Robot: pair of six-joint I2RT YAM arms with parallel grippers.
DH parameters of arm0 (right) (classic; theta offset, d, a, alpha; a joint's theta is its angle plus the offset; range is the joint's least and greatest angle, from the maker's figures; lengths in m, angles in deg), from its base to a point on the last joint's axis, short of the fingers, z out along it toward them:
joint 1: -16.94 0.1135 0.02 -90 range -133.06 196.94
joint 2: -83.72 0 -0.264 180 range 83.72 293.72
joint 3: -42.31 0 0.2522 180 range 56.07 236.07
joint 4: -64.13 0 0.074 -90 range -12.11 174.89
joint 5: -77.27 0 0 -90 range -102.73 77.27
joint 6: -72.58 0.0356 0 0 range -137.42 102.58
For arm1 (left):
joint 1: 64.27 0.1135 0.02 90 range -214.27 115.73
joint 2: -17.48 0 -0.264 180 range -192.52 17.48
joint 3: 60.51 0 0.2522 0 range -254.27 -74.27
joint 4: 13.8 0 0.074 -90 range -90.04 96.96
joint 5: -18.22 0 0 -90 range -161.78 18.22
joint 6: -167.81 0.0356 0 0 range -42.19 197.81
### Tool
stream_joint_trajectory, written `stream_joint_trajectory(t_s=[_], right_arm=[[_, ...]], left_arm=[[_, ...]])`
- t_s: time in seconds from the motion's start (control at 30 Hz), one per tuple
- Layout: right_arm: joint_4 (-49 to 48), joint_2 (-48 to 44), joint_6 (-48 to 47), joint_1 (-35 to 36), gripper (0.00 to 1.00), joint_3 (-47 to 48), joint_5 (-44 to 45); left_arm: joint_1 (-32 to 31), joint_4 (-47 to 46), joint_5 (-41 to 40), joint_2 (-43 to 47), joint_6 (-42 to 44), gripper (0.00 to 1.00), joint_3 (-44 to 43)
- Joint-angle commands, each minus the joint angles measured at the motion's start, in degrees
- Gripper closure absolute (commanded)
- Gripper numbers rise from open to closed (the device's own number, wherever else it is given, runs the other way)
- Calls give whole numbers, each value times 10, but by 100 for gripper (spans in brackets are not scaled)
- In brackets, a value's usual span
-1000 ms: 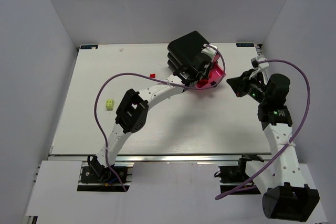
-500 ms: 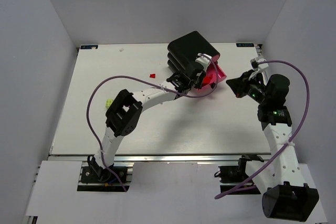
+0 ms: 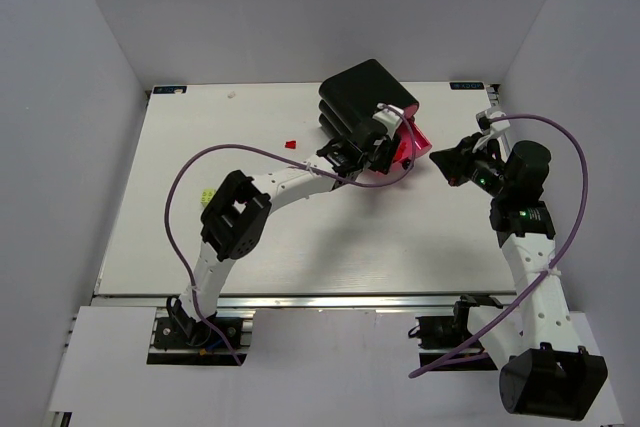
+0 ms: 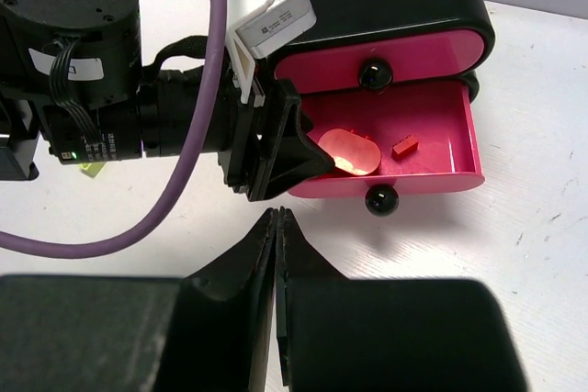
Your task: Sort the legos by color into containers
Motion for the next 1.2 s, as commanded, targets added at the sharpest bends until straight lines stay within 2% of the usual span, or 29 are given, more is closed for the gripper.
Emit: stream_joint_trajectory(t_s=[0.0, 0.1, 0.17, 0.2, 0.27, 0.3, 0.37, 0.4, 0.5, 0.53, 0.57, 0.6, 0.63, 0.67, 0.7, 0.8, 0.83, 0.93, 0.97, 1.07, 1.17], right_arm=[[-22, 3, 1, -4, 95, -3, -12], [-23, 6, 1, -4, 95, -3, -14], [-22, 6, -4, -4, 94, -3, -19], [-22, 6, -9, -4, 93, -5, -24], [-20, 5, -41, -4, 88, -7, -61], [-17, 4, -64, -4, 78, -9, -81], [-11, 3, -98, -4, 64, -13, -153], [-4, 3, -128, -4, 50, -13, -176], [2, 7, -145, -1, 44, -17, -219], [4, 10, -146, 0, 44, -16, -220], [5, 12, -147, 0, 46, -15, -215], [9, 16, -151, 1, 56, -11, -210], [12, 18, -150, -1, 65, -10, -201], [12, 18, -147, 1, 89, -9, -195], [11, 20, -138, 0, 97, -9, -189], [0, 18, -125, 1, 100, -13, -167], [-3, 17, -122, 1, 100, -14, -156], [-6, 15, -119, 0, 100, -15, -146], [-8, 14, -118, 0, 100, -16, -146], [-10, 13, -116, -1, 100, -17, -144], [-13, 11, -115, -1, 100, -19, -143]], left_arm=[[-1, -13, 7, 58, -6, 37, -22], [-1, -30, -3, 91, -15, 38, -12], [-1, -42, -19, 114, -30, 44, 3], [-1, -43, -23, 140, -39, 63, 13], [8, -44, -34, 170, -62, 85, 54], [14, -47, -44, 206, -81, 97, 74], [14, -46, -75, 239, -92, 100, 135], [21, -33, -95, 256, -108, 100, 154], [44, 8, -123, 301, -157, 100, 220], [63, 27, -129, 307, -172, 98, 235], [74, 45, -133, 307, -189, 90, 241], [87, 75, -134, 306, -226, 80, 245], [108, 85, -129, 302, -242, 55, 254], [119, 101, -127, 299, -281, 43, 255], [129, 111, -125, 294, -303, 34, 253], [160, 158, -121, 259, -413, 17, 223], [173, 206, -123, 225, -480, 15, 206], [194, 306, -122, 141, -576, 17, 103], [194, 325, -122, 121, -593, 17, 53], [209, 369, -115, 56, -639, 17, -20], [222, 374, -110, 25, -672, 17, -45]])
